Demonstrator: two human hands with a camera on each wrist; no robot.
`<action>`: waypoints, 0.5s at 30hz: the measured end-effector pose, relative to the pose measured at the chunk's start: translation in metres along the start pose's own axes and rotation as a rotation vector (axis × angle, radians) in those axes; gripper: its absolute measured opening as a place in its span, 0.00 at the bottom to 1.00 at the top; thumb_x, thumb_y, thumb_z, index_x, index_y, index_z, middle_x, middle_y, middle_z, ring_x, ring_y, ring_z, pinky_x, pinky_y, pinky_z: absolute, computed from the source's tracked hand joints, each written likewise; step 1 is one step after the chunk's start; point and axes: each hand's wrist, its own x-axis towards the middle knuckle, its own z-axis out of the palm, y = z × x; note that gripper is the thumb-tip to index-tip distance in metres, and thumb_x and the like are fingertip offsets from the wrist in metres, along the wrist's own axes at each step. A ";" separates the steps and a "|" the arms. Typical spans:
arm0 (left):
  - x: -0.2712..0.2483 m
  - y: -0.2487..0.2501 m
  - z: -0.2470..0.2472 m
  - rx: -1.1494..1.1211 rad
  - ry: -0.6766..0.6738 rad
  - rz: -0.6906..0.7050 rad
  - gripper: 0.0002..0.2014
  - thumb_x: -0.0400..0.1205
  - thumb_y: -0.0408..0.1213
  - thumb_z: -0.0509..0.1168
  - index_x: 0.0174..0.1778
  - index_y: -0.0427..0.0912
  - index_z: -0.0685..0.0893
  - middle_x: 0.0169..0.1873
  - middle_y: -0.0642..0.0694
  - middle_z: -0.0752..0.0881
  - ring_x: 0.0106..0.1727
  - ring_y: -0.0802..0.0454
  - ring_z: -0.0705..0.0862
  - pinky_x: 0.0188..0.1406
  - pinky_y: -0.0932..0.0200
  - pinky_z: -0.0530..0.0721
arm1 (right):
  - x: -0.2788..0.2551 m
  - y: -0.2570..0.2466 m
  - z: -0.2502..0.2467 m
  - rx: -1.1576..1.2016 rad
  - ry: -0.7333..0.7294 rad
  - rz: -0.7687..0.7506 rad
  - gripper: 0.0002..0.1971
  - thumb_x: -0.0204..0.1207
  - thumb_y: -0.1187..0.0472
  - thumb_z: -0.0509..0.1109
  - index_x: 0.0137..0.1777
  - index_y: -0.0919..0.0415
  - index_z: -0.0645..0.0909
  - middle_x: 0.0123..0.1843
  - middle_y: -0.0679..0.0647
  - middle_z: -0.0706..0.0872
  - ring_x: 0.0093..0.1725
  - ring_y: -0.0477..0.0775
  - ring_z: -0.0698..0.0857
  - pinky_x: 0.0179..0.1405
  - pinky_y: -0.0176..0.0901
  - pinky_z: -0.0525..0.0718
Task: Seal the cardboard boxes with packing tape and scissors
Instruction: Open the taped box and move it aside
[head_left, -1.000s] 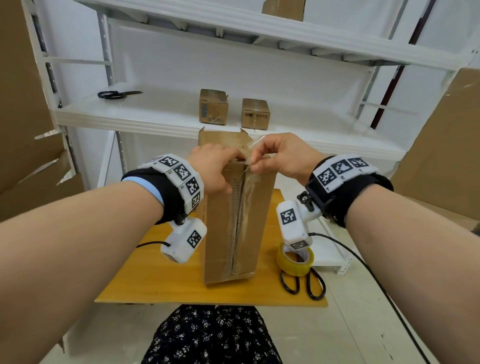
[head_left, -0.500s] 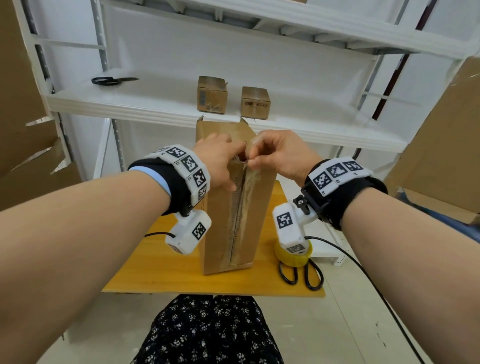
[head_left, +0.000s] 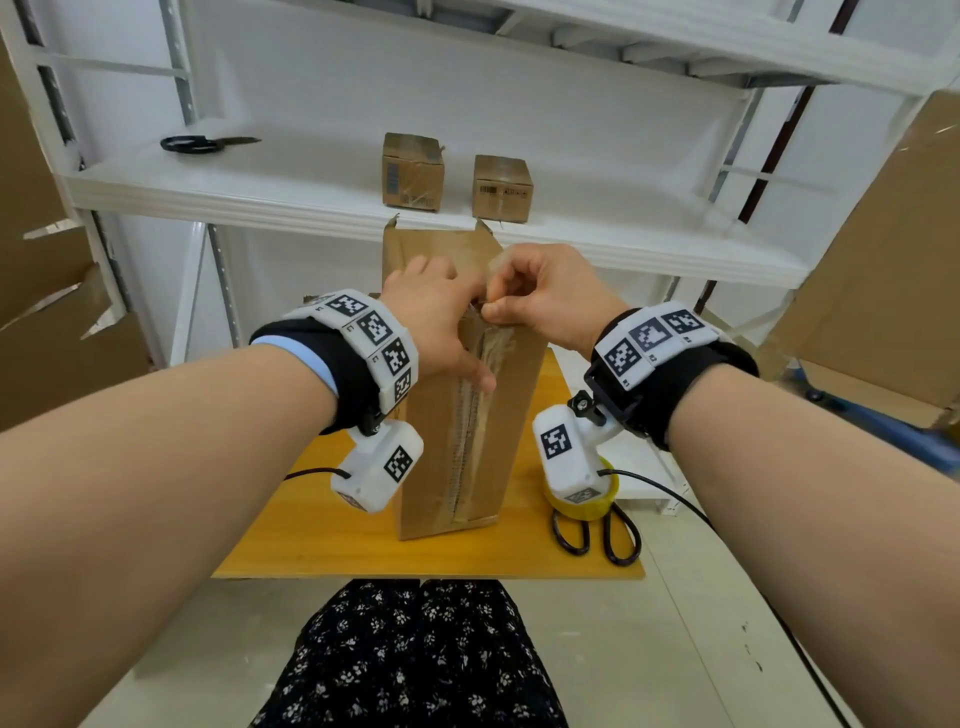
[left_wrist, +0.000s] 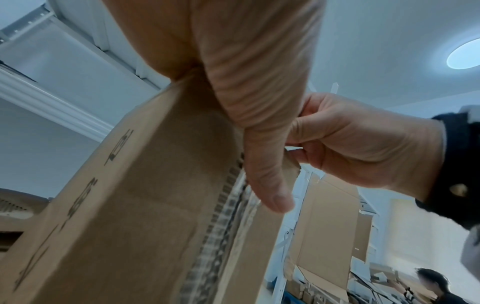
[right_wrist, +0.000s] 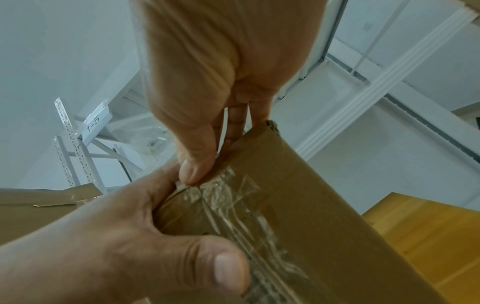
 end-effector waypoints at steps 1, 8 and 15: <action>0.000 0.001 0.001 0.005 0.014 -0.006 0.45 0.57 0.72 0.74 0.67 0.58 0.71 0.57 0.48 0.73 0.62 0.46 0.69 0.63 0.47 0.73 | 0.000 0.001 0.000 0.001 0.003 -0.003 0.12 0.68 0.73 0.81 0.36 0.57 0.83 0.37 0.48 0.87 0.37 0.39 0.87 0.42 0.34 0.85; -0.003 0.001 0.009 -0.072 0.115 -0.028 0.32 0.66 0.64 0.73 0.64 0.59 0.75 0.52 0.49 0.73 0.60 0.46 0.71 0.61 0.47 0.72 | 0.001 0.003 0.001 0.026 0.010 -0.001 0.09 0.68 0.70 0.82 0.37 0.58 0.85 0.36 0.47 0.87 0.37 0.42 0.86 0.45 0.38 0.86; -0.001 -0.002 0.008 -0.146 0.073 -0.035 0.27 0.69 0.62 0.72 0.63 0.60 0.78 0.53 0.49 0.74 0.60 0.47 0.70 0.63 0.47 0.72 | 0.008 -0.003 -0.008 -0.026 -0.052 0.031 0.07 0.69 0.63 0.83 0.41 0.62 0.88 0.37 0.50 0.87 0.40 0.49 0.85 0.51 0.50 0.88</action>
